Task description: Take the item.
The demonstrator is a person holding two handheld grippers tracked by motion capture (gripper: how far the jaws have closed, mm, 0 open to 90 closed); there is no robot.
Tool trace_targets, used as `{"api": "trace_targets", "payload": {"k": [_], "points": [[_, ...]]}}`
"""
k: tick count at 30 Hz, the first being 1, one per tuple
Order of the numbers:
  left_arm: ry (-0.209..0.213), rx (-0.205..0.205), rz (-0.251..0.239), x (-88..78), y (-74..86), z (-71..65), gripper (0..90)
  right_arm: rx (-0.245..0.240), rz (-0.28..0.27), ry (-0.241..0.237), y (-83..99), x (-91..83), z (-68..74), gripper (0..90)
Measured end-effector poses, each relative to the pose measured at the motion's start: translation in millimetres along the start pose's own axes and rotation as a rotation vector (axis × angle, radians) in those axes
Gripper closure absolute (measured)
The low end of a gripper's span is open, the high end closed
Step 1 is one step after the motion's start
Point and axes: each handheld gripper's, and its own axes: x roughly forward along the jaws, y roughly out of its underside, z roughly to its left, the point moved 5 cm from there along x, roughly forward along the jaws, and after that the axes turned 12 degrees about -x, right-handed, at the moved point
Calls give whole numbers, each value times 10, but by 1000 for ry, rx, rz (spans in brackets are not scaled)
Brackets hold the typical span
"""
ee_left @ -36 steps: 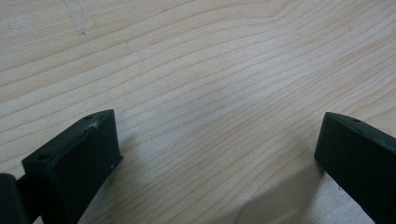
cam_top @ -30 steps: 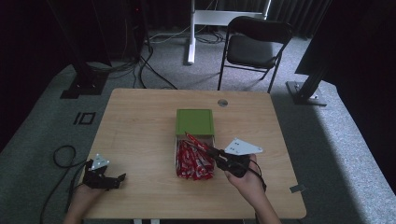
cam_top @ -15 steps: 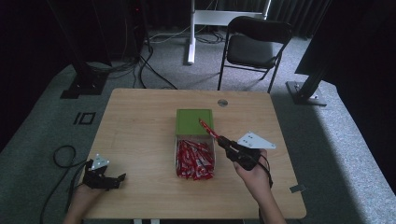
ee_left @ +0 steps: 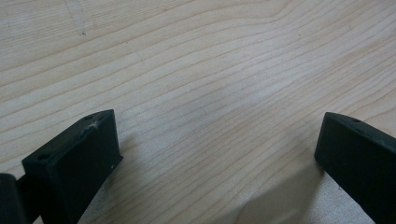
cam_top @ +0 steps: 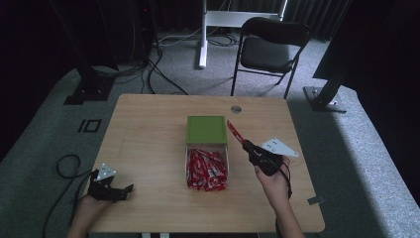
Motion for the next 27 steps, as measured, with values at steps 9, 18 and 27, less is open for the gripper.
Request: {"api": "trace_targets", "payload": {"k": [9, 18, 27], "points": [[0, 0, -2, 1, 0, 0, 7, 45, 49, 35, 303, 179, -99, 848], [0, 0, -2, 1, 0, 0, 7, 83, 105, 62, 633, 385, -180, 849], [0, 0, -2, 1, 0, 0, 8, 91, 173, 58, 843, 523, -189, 848]]}}
